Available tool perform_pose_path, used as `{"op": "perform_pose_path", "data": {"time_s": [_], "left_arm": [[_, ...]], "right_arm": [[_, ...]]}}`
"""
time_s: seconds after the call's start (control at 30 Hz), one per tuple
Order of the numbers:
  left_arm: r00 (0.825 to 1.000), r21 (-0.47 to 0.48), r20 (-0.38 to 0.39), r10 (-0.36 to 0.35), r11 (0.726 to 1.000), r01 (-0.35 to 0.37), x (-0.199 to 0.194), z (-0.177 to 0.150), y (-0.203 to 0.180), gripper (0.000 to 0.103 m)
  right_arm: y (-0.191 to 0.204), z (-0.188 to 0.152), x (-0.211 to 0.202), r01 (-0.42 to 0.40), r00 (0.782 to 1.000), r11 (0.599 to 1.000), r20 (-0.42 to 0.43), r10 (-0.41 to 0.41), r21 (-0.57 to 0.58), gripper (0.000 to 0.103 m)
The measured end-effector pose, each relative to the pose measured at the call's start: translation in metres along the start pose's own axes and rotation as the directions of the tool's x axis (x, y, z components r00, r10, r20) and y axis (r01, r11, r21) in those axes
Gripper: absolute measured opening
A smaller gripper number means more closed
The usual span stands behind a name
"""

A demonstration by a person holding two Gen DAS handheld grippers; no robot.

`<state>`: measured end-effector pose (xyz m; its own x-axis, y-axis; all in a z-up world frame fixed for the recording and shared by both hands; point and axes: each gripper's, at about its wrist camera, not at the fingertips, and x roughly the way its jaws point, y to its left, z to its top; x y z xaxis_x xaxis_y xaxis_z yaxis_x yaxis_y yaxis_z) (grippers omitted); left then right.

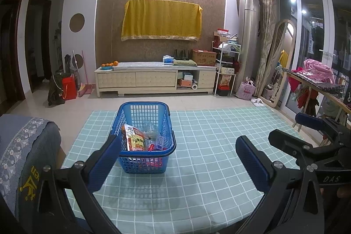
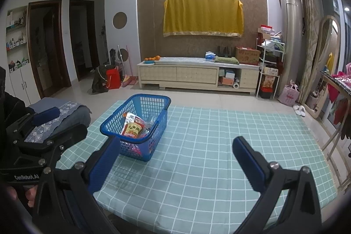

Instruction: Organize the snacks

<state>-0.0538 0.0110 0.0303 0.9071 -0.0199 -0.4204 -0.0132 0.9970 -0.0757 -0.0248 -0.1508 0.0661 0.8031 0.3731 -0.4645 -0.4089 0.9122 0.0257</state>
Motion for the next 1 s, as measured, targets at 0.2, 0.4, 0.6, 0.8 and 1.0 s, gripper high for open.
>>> {"op": "perform_pose_path", "data": {"time_s": [0.2, 0.4, 0.6, 0.8, 1.0], "left_arm": [[1.000, 0.002, 0.000, 0.000, 1.000, 0.000, -0.0001, 0.0001, 0.0012, 0.103], [1.000, -0.001, 0.005, -0.010, 1.000, 0.010, 0.0012, -0.0012, 0.0019, 0.103], [1.000, -0.002, 0.003, -0.010, 1.000, 0.010, 0.0015, -0.0017, 0.0020, 0.103], [1.000, 0.000, 0.000, -0.014, 1.000, 0.014, 0.0000, -0.0033, 0.0014, 0.103], [1.000, -0.003, -0.005, -0.020, 1.000, 0.020, -0.0010, -0.0050, 0.0025, 0.103]], "right_arm": [[-0.0011, 0.0003, 0.0003, -0.001, 1.000, 1.000, -0.001, 0.001, 0.000, 0.103], [-0.0032, 0.0012, -0.0001, 0.000, 1.000, 1.000, -0.005, 0.000, 0.001, 0.103], [-0.0043, 0.0015, 0.0000, 0.001, 1.000, 1.000, -0.004, -0.001, -0.001, 0.103], [-0.0053, 0.0014, -0.0008, 0.001, 1.000, 1.000, -0.004, -0.001, 0.000, 0.103], [-0.0049, 0.0012, -0.0004, 0.000, 1.000, 1.000, -0.005, 0.000, 0.000, 0.103]]}}
